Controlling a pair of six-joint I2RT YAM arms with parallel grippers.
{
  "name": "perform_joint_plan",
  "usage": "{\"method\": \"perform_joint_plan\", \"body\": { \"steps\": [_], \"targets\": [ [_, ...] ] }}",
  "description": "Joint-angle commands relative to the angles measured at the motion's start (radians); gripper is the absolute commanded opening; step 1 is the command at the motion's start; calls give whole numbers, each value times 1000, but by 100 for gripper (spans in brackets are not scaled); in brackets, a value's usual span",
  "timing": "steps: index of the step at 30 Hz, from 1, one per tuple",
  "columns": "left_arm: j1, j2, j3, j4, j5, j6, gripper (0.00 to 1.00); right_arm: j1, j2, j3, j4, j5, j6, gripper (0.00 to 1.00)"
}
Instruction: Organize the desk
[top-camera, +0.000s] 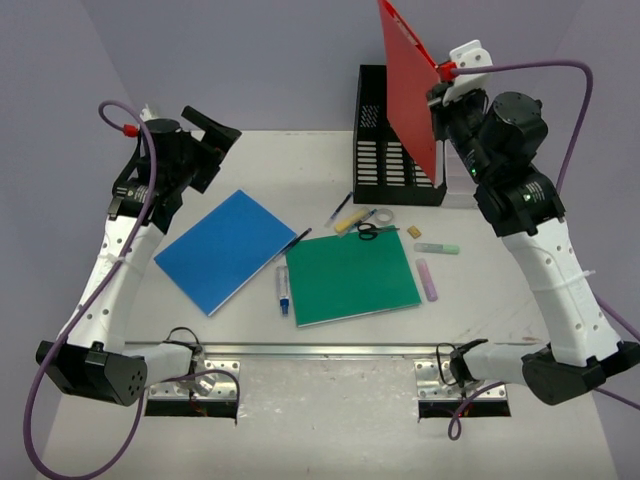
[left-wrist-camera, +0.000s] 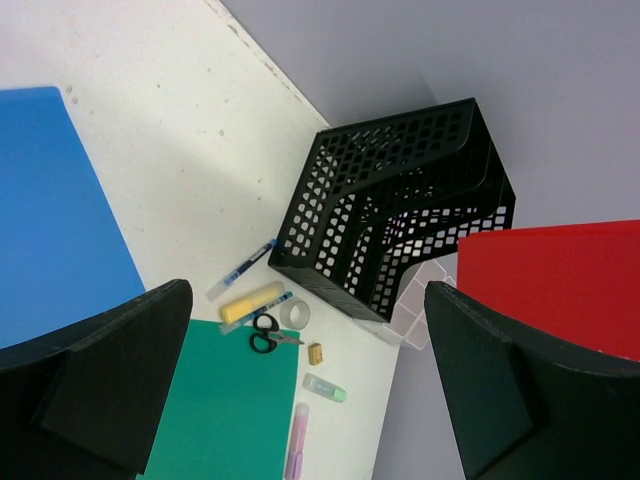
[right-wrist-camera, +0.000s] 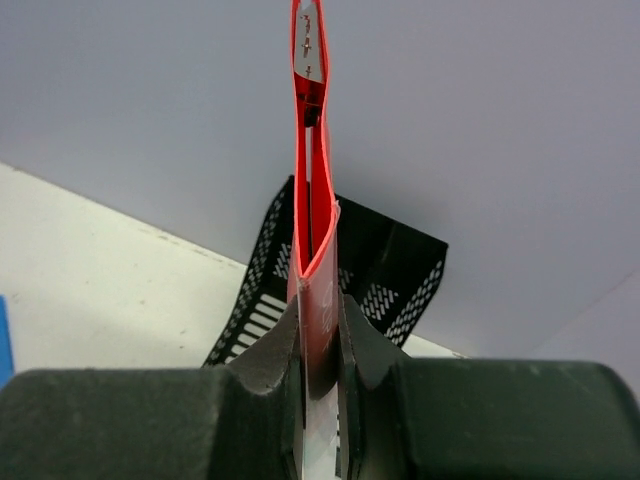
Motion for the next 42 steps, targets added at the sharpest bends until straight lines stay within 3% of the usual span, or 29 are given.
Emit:
{"method": "perform_joint_plan", "body": {
  "steps": [1,9,23,33,42],
  "targets": [
    [15,-21,-5,57,-16,24,100,-76,6,8,142,-6,73,0],
    [16,-7,12,83,-49,53,100,-196,69,18,219,-40,124,0],
    [21,30,1,103,-42,63,100,-243,124,22,329,-55,106,0],
    [23,38,-1,120,-31,64,100,-265,156,150,324,-65,110,0],
    [27,41,0,134,-41,67,100,-285,203,161,393,-47,115,0]
  ]
}}
